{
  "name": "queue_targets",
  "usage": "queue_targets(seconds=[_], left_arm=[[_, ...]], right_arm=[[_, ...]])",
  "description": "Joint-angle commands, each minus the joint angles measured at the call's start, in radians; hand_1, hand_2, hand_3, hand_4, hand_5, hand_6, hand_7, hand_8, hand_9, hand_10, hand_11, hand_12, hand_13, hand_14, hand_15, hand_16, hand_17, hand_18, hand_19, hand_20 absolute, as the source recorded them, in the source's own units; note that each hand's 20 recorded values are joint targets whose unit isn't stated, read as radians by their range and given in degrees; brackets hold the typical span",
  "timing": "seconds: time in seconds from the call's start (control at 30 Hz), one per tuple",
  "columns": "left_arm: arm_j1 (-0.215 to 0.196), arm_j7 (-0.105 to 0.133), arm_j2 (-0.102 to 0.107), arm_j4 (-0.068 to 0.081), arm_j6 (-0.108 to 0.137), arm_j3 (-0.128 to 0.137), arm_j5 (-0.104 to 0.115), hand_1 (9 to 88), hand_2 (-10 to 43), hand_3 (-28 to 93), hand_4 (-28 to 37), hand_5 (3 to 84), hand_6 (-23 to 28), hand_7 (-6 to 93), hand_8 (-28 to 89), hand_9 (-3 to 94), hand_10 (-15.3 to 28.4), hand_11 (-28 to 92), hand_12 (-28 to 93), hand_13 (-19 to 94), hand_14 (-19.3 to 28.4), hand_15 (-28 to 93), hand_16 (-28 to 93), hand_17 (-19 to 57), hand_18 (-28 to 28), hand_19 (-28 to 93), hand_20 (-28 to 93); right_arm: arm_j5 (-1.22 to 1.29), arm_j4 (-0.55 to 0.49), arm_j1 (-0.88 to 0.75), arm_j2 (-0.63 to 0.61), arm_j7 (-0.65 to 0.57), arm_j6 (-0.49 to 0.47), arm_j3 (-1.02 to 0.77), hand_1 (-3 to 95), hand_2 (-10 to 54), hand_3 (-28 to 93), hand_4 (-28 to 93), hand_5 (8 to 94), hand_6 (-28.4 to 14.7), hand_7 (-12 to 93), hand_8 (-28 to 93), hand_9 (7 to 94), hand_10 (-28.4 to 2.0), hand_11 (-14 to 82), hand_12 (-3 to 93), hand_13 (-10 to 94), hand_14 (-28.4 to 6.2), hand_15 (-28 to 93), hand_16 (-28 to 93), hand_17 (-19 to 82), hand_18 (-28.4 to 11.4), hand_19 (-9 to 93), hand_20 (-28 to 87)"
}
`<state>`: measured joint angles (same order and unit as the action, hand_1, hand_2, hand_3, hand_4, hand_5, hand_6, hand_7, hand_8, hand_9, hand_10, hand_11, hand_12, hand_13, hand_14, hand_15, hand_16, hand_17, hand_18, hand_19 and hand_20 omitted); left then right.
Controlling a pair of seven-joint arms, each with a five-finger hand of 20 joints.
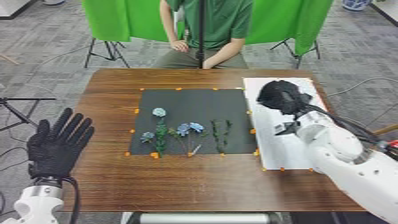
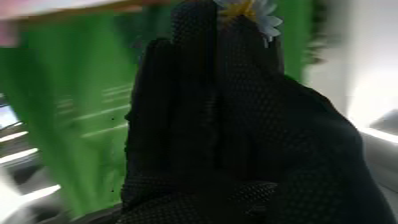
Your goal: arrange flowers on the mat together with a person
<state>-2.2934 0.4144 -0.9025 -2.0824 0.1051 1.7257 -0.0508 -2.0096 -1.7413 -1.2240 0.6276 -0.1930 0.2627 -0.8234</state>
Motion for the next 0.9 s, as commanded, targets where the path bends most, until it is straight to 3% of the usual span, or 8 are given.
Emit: queue_targets(seconds=[0.03, 0.23, 0.7, 0.8, 0.9], left_arm=[[0.010, -0.011, -0.005, 0.010, 0.015, -0.016, 0.003, 25.1, 11.9, 71, -28.3, 41.2, 6.6, 5.4, -8, 36.6, 12.9, 13, 6, 27, 13.5, 25, -7, -2.2, 10.7, 21, 11], [0.018, -0.015, -0.004, 0.015, 0.017, -0.025, 0.001, 25.1, 12.0, 71, -28.3, 41.1, 6.5, 5.2, -8, 36.7, 12.9, 13, 6, 27, 13.5, 25, -7, -2.2, 10.7, 21, 11], [-0.017, -0.012, -0.010, 0.001, 0.027, -0.002, 0.010, 25.1, 12.0, 71, -28.3, 41.2, 6.6, 5.2, -8, 36.7, 13.1, 13, 6, 27, 13.6, 25, -7, -2.2, 10.7, 21, 11], [-0.017, -0.012, -0.011, 0.002, 0.031, -0.001, 0.010, 25.1, 12.0, 71, -28.3, 41.2, 6.6, 5.2, -8, 36.7, 13.0, 13, 6, 27, 13.7, 25, -7, -2.2, 10.7, 21, 11], [-0.028, -0.007, -0.013, -0.002, 0.033, 0.006, 0.013, 25.1, 12.1, 71, -28.3, 41.2, 6.6, 5.3, -8, 36.7, 13.1, 13, 6, 27, 13.9, 25, -6, -2.3, 10.7, 21, 11]], right_arm=[[-0.099, 0.025, 0.062, 0.134, 0.035, -0.065, 0.092, 68.2, -8.9, 60, -27, 63.9, 4.1, 33, -5, 75.1, -5.1, 4.3, 33.4, 76, 0.5, 9, 41, 40, -1.3, 84, 6], [-0.128, 0.038, 0.069, 0.138, -0.008, -0.073, 0.152, 68.0, -9.1, 60, -27, 63.5, 3.8, 32, -5, 74.6, -5.5, 4.2, 32.8, 75, 0.1, 9, 41, 39, -2.4, 83, 7], [-0.186, 0.043, 0.088, 0.156, -0.047, -0.034, 0.234, 67.4, -9.5, 61, -28, 62.6, 3.6, 30, -5, 73.0, -5.8, 3.7, 31.6, 74, -0.4, 9, 41, 39, -2.9, 82, 7], [-0.194, 0.037, 0.083, 0.151, -0.049, -0.038, 0.235, 67.1, -9.5, 61, -28, 62.2, 4.3, 25, -7, 68.4, -5.8, 8.1, 23.3, 72, -0.5, 9, 40, 38, -4.1, 79, 11], [-0.202, 0.029, 0.073, 0.150, -0.043, -0.075, 0.220, 66.7, -9.5, 61, -28, 62.9, 6.3, 22, -10, 66.4, -4.2, 9.5, 15.2, 70, -1.0, 10, 39, 36, -7.4, 71, 22]])
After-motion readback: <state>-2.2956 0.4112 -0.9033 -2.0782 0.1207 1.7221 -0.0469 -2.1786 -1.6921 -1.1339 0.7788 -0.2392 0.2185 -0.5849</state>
